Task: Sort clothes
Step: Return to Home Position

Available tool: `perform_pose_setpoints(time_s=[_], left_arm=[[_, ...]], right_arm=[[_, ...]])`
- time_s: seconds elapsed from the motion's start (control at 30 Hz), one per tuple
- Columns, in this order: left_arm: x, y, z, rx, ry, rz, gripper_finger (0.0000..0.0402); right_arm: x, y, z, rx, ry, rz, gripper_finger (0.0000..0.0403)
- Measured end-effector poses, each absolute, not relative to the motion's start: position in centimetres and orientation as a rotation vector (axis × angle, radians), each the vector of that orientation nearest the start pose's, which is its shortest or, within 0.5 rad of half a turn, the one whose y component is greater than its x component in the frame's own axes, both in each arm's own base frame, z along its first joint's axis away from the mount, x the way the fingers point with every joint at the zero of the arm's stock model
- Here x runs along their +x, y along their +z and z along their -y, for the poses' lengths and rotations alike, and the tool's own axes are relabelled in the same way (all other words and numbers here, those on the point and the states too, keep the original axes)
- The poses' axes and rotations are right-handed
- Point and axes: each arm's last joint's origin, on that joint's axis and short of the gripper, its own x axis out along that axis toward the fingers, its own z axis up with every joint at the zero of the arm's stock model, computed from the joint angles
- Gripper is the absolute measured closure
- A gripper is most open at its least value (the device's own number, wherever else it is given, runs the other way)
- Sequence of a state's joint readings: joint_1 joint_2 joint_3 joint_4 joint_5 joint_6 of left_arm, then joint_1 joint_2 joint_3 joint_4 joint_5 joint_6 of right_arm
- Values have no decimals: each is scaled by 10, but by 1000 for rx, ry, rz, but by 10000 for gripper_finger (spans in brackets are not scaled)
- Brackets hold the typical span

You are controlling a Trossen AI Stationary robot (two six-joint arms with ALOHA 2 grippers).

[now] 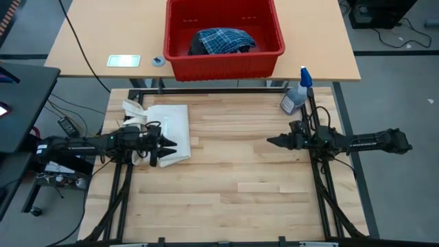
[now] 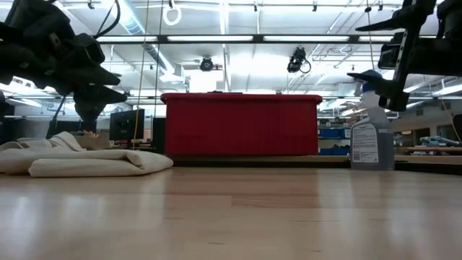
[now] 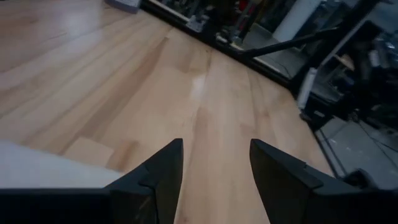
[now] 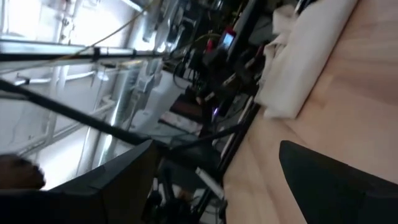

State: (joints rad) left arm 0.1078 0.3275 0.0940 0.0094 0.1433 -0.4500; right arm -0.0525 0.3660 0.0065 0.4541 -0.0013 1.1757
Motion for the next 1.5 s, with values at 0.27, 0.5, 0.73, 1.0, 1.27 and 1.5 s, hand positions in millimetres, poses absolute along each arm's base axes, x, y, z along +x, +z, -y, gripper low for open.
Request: perform_pose_setpoints(time_s=[0.27,0.5,0.73,1.0,1.27,1.5], left_arm=[[116,168,-11,-477,50,-224,212],[116,168,-11,-483,50,-224,212],[116,168,-11,-485,50,-223,212],[116,169,-11,-486,50,-223,212],[116,169,-11,-486,50,-223,212],[116,169,-11,-486,50,-223,212]], right_arm=[[120,177,5,1170,57,83,56],[120,177,5,1170,57,83,56],[120,177,5,1170,57,83,56],[120,177,5,1170,57,83,56],[120,177,5,1170,57,83,56],[120,177,5,1170,57,83,56]])
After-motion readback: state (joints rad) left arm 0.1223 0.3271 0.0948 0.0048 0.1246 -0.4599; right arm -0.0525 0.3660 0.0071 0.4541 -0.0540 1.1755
